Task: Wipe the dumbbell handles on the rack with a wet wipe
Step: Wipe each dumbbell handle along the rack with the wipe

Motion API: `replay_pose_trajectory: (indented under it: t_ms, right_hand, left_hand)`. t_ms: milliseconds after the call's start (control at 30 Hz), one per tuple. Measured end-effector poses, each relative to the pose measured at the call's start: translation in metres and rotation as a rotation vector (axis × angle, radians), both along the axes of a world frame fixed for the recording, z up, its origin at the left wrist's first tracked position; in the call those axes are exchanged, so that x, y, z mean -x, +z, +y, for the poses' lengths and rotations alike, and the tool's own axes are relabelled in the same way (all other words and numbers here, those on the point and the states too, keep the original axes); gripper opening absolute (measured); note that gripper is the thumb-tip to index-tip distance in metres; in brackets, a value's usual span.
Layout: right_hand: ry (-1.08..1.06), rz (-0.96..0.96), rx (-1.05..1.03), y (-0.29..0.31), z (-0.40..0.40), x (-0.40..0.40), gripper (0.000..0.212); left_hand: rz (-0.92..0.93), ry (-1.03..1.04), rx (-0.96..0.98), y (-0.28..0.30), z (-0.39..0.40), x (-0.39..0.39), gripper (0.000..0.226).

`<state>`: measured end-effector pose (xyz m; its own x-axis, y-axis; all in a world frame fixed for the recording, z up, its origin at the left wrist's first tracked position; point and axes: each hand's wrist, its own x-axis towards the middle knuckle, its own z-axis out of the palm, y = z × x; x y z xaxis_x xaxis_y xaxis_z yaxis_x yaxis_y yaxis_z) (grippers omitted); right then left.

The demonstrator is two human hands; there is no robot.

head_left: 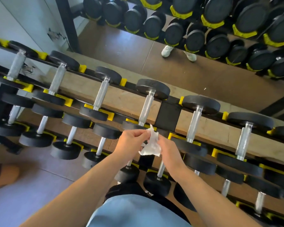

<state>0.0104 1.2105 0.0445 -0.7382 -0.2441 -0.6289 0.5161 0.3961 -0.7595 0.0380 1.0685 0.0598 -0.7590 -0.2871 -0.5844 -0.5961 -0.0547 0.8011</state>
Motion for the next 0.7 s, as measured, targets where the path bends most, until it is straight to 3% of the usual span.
replay_pose_trajectory:
  t_ms: [100, 233, 433, 567, 700]
  right_hand:
    - [-0.208, -0.34, 0.26, 0.01, -0.011, 0.008, 0.034]
    - [-0.404, -0.504, 0.441, 0.01, -0.026, 0.016, 0.032]
    - [-0.522, -0.484, 0.69, 0.017, -0.044, 0.029, 0.037]
    - [-0.505, -0.468, 0.742, 0.021, -0.055, 0.033, 0.035]
    - [-0.474, -0.441, 0.742, 0.024, -0.058, 0.036, 0.038]
  left_hand:
    - [0.006, -0.145, 0.03, 0.003, -0.013, 0.001, 0.018]
    - [0.031, -0.241, 0.053, 0.001, -0.025, -0.002, 0.019]
    - [0.005, 0.111, 0.223, -0.012, -0.044, -0.011, 0.015]
    - [-0.057, 0.205, 0.06, -0.011, -0.054, -0.005, 0.023]
    - [-0.071, 0.051, -0.198, -0.005, -0.059, 0.0, 0.028]
